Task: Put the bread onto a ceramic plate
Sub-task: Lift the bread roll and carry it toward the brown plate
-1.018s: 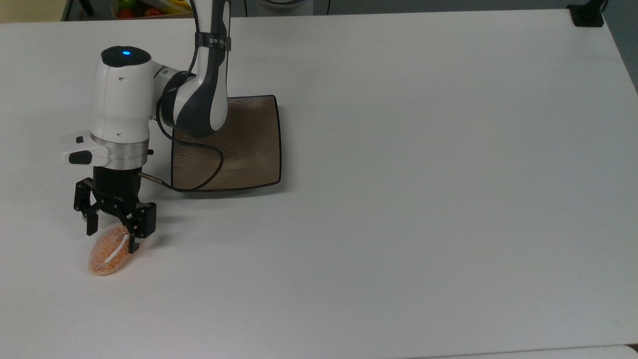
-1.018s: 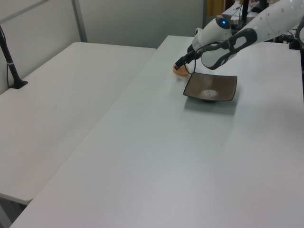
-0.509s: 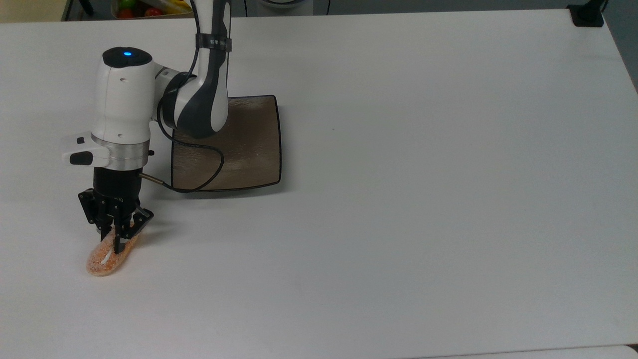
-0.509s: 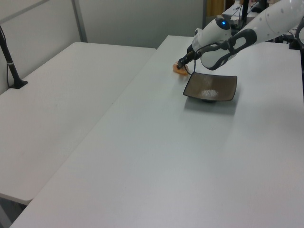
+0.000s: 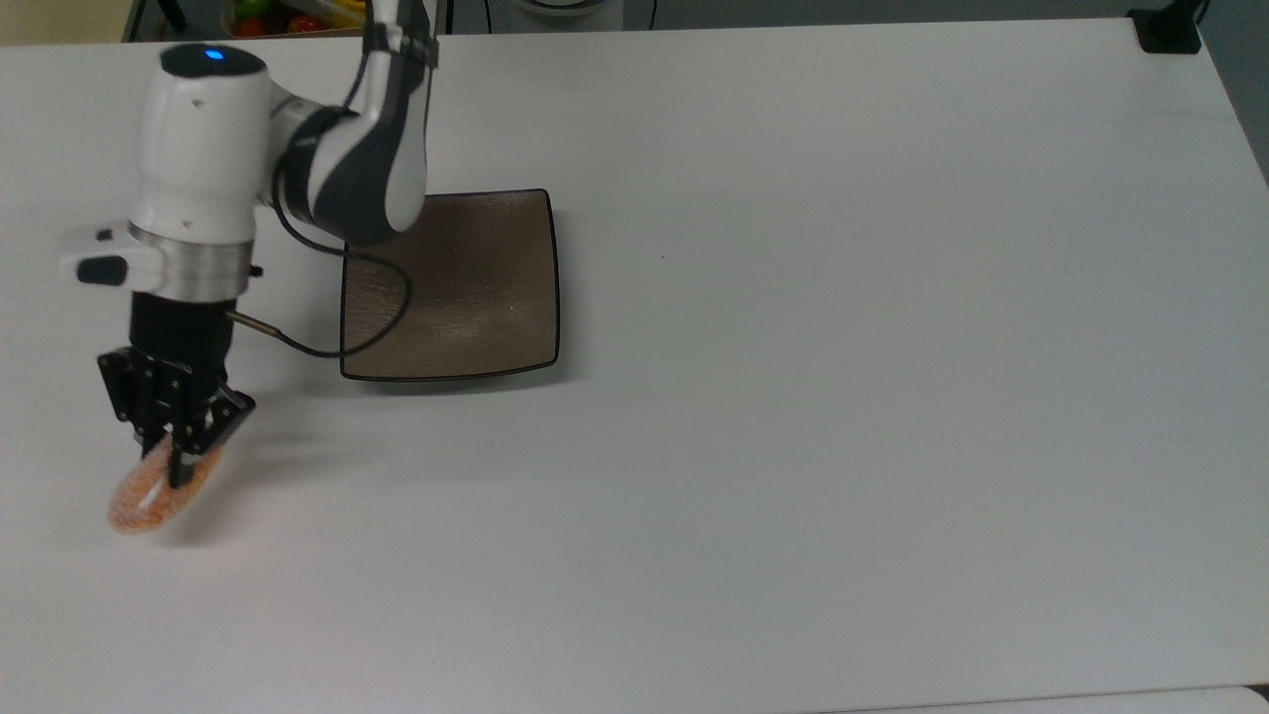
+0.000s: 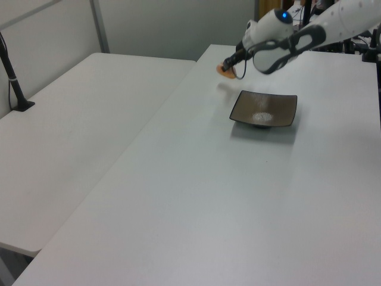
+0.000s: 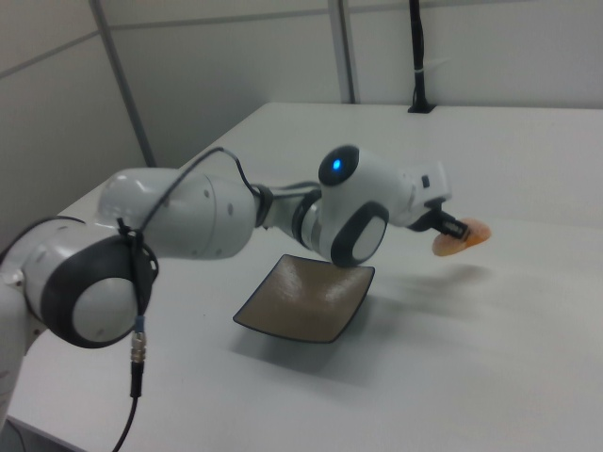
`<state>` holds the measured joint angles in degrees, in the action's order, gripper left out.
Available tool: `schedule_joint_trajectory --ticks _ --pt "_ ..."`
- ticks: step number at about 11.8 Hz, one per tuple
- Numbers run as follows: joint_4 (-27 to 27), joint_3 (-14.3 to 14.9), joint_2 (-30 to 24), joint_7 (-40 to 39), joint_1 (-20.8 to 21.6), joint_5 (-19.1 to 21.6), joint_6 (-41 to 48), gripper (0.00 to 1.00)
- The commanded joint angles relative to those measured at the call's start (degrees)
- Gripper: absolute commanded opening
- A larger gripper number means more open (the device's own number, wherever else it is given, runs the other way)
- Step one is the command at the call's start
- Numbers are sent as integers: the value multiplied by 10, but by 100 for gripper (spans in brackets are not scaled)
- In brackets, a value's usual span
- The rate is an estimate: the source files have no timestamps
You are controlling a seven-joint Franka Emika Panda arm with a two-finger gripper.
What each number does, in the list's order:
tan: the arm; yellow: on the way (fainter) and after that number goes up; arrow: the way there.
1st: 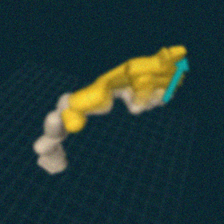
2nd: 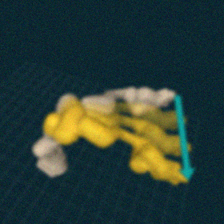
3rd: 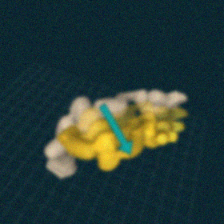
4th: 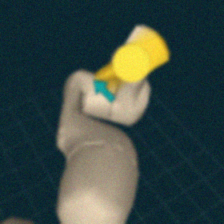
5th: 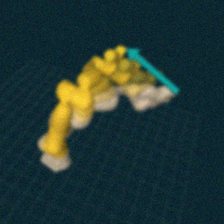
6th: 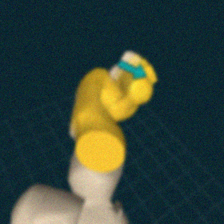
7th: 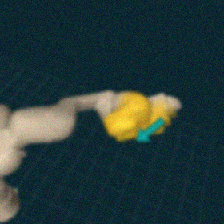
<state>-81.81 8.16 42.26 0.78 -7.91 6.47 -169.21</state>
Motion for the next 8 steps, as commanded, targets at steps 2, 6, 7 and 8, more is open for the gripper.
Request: schedule_joint_trajectory --ticks 2,6,7,8 --pt "-76 -30 -144 -80 -32 -1 181 26" --pt "-186 -54 -254 -128 -40 2 250 26" --pt "-218 -61 -270 -133 -37 2 250 26" --pt "-236 -67 -284 -134 -34 3 250 26"
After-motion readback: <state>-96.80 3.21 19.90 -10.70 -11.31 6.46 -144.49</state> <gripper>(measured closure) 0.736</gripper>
